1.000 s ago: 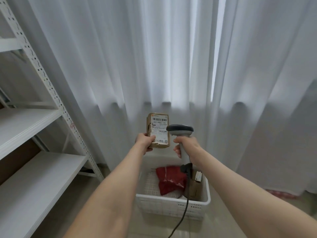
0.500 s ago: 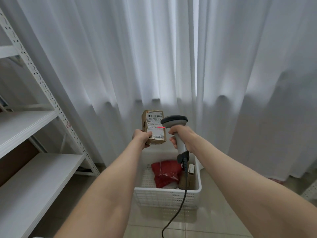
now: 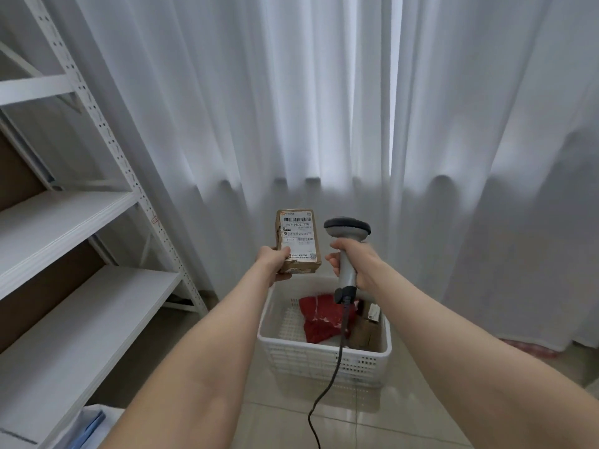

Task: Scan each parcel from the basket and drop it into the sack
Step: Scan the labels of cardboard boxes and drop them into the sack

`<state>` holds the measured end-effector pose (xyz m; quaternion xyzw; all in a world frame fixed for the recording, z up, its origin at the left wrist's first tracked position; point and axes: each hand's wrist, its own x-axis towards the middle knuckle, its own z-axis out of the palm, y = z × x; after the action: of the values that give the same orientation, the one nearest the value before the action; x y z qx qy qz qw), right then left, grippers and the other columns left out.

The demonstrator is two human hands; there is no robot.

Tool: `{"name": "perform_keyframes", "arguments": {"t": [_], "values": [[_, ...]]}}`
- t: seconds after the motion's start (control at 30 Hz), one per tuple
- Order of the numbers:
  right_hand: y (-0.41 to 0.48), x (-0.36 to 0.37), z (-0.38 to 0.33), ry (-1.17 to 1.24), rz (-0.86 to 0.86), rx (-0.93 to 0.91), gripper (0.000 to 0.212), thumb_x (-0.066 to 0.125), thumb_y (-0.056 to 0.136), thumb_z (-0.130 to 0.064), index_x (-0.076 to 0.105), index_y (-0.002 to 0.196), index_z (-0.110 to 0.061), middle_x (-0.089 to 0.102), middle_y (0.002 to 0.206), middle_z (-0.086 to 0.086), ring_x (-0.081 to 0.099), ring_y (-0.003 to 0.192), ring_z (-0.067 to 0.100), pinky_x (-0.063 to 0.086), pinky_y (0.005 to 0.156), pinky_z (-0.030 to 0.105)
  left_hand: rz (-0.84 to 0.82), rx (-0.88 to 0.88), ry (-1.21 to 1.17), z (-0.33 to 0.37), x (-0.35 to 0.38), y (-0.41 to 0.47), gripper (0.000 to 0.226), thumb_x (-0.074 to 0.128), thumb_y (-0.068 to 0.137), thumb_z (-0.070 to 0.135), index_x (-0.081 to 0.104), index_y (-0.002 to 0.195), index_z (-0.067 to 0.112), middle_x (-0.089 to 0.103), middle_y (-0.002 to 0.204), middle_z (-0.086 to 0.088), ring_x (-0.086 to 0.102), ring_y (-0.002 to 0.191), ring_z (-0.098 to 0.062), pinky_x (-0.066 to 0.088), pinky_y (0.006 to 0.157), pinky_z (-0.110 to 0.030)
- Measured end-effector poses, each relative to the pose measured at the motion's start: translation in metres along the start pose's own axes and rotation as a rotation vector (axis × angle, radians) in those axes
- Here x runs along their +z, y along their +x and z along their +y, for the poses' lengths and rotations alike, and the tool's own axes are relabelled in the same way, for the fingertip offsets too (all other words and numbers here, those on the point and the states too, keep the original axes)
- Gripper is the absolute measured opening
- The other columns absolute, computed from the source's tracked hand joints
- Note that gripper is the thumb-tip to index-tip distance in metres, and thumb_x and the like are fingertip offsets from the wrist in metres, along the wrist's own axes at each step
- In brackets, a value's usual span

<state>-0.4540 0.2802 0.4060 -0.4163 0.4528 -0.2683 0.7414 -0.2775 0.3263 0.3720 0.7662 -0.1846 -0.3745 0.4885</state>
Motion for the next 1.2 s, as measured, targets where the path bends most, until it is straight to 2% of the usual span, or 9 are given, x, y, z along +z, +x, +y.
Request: {"name": "perform_keyframes", "arguments": {"t": [0.1,0.2,0.33,0.5,0.63,0.73,0.9,1.0,1.2], "values": [[0.005,0.019,0.023,0.048,0.008,0.016,0.01,0.063,0.09,-0.005,0.056,0.098,-0.005,0.056,0.076,0.009,0.054,0.058,0.018,0.046,0.054,0.03,0.0,-0.018,-0.008,-0.019,-0.029,-0.015,0.025,0.044,0.101,0.027,0.052,0.118,0.011,0.064,0.096,-0.008,0.06,0.073,-0.02,0.054,0.066,-0.038],[0.003,0.05,0.045,0.062,-0.001,0.031,0.023,0.067,0.089,-0.007,0.053,0.107,-0.006,0.055,0.085,0.009,0.056,0.068,0.021,0.05,0.059,0.034,0.02,-0.007,0.01,-0.034,-0.065,-0.029,0.02,0.038,0.104,0.025,0.051,0.117,0.019,0.058,0.081,-0.003,0.056,0.064,-0.018,0.052,0.054,-0.032],[-0.002,0.095,0.069,0.032,-0.085,0.053,0.042,0.073,0.085,-0.01,0.053,0.121,-0.007,0.06,0.101,0.011,0.06,0.081,0.026,0.054,0.061,0.04,0.022,-0.085,0.008,-0.059,-0.117,-0.036,0.028,0.036,0.104,0.03,0.053,0.122,0.018,0.063,0.088,-0.002,0.061,0.071,-0.018,0.056,0.059,-0.034],[-0.018,0.154,0.106,-0.017,-0.181,0.11,0.04,0.075,0.083,-0.009,0.057,0.119,-0.005,0.07,0.109,0.017,0.068,0.098,0.035,0.055,0.089,0.052,-0.006,-0.175,-0.024,-0.099,-0.185,-0.055,0.03,0.04,0.103,0.027,0.056,0.126,0.018,0.069,0.092,-0.004,0.065,0.078,-0.018,0.058,0.069,-0.036],[-0.037,0.21,0.148,-0.085,-0.246,0.167,0.038,0.074,0.082,-0.008,0.057,0.115,-0.005,0.072,0.104,0.017,0.071,0.092,0.036,0.056,0.087,0.054,-0.089,-0.218,-0.077,-0.134,-0.255,-0.077,0.037,0.059,0.093,0.013,0.053,0.129,0.022,0.068,0.113,-0.01,0.067,0.1,-0.024,0.056,0.084,-0.04],[-0.056,0.255,0.188,-0.167,-0.265,0.18,0.038,0.075,0.081,-0.01,0.055,0.113,-0.008,0.071,0.106,0.015,0.07,0.095,0.035,0.055,0.089,0.054,-0.096,-0.26,-0.088,-0.168,-0.31,-0.091,0.052,0.065,0.086,0.006,0.05,0.133,0.024,0.068,0.114,-0.011,0.067,0.103,-0.027,0.056,0.086,-0.041],[-0.091,0.327,0.264,-0.218,-0.28,0.267,0.029,0.073,0.084,-0.01,0.055,0.105,-0.005,0.069,0.107,0.018,0.069,0.093,0.036,0.056,0.086,0.051,0.014,-0.336,-0.021,-0.234,-0.394,-0.114,0.043,0.066,0.085,0.007,0.053,0.125,0.005,0.07,0.102,-0.012,0.07,0.089,-0.022,0.057,0.085,-0.039],[-0.104,0.357,0.309,-0.275,-0.286,0.315,0.037,0.073,0.085,-0.014,0.055,0.115,-0.002,0.067,0.097,0.015,0.065,0.084,0.031,0.056,0.078,0.046,0.068,-0.373,0.015,-0.278,-0.431,-0.123,0.031,0.066,0.085,0.008,0.056,0.114,0.008,0.069,0.097,-0.01,0.068,0.088,-0.021,0.056,0.087,-0.037],[-0.11,0.384,0.387,-0.327,-0.245,0.419,0.038,0.073,0.086,-0.016,0.053,0.115,-0.002,0.055,0.092,0.013,0.057,0.084,0.028,0.054,0.073,0.044,0.237,-0.439,0.025,-0.371,-0.468,-0.125,0.055,0.071,0.081,0.006,0.049,0.131,0.012,0.064,0.117,-0.01,0.063,0.1,-0.026,0.052,0.084,-0.038]]}}
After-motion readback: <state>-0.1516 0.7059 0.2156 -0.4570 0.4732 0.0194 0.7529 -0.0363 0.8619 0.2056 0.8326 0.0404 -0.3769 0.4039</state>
